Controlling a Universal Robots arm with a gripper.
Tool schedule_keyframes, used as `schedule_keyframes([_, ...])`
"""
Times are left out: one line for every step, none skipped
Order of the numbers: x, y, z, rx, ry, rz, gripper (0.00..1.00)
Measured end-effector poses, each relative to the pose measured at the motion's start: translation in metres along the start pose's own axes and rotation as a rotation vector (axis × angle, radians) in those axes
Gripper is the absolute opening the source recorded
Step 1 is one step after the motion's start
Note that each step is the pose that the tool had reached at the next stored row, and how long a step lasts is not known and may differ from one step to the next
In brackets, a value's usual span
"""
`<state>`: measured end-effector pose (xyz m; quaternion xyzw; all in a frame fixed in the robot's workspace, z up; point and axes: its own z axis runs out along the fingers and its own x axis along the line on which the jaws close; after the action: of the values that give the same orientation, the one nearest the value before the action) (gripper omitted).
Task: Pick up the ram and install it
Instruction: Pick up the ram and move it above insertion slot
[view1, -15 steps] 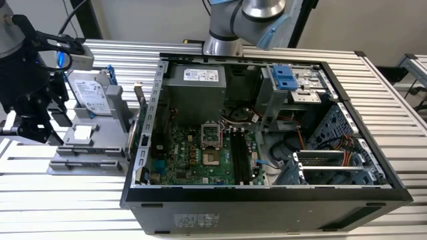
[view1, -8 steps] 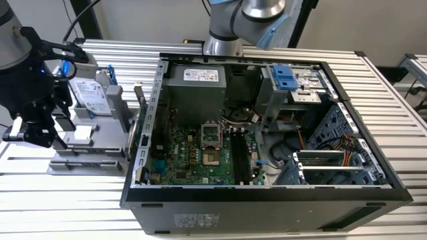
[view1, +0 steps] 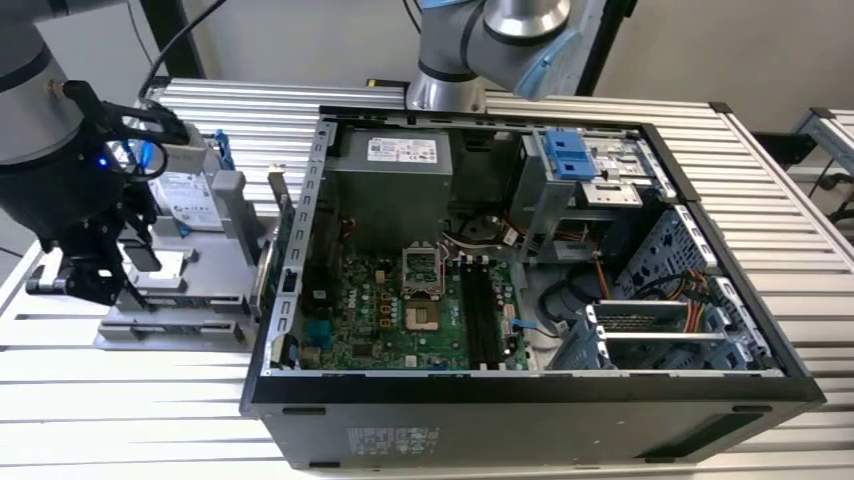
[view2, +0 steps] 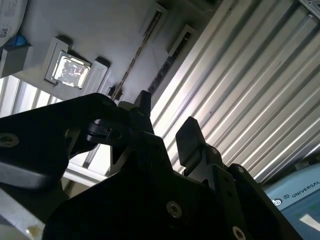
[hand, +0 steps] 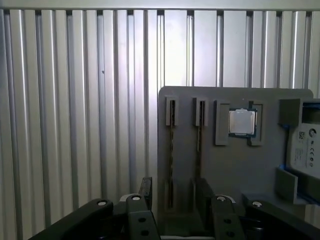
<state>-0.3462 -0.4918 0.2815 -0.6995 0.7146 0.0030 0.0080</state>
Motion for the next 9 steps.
schedule_keyframes([0.0000,-0.0001,0.0018,0.0000,0.0000,0.002,1.00])
schedule_keyframes([-0.0001,-0.0002,0.0037,0.0000,0.0001,0.004,1.00])
schedule_keyframes([-0.0001,-0.0003,0.0055,0.0000,0.0001,0.006,1.00])
schedule_keyframes([-0.0001,-0.0005,0.0073,0.0001,0.0001,0.008,1.00])
schedule_keyframes([-0.0001,-0.0006,0.0092,0.0001,0.0001,0.011,1.00])
schedule_keyframes([-0.0002,-0.0007,0.0110,0.0003,0.0001,0.013,1.00])
schedule_keyframes([-0.0004,-0.0009,0.0129,0.0003,0.0001,0.015,1.00])
schedule_keyframes([-0.0006,-0.0011,0.0146,0.0003,0.0001,0.017,1.00])
schedule_keyframes([-0.0008,-0.0014,0.0164,0.0003,0.0002,0.019,1.00])
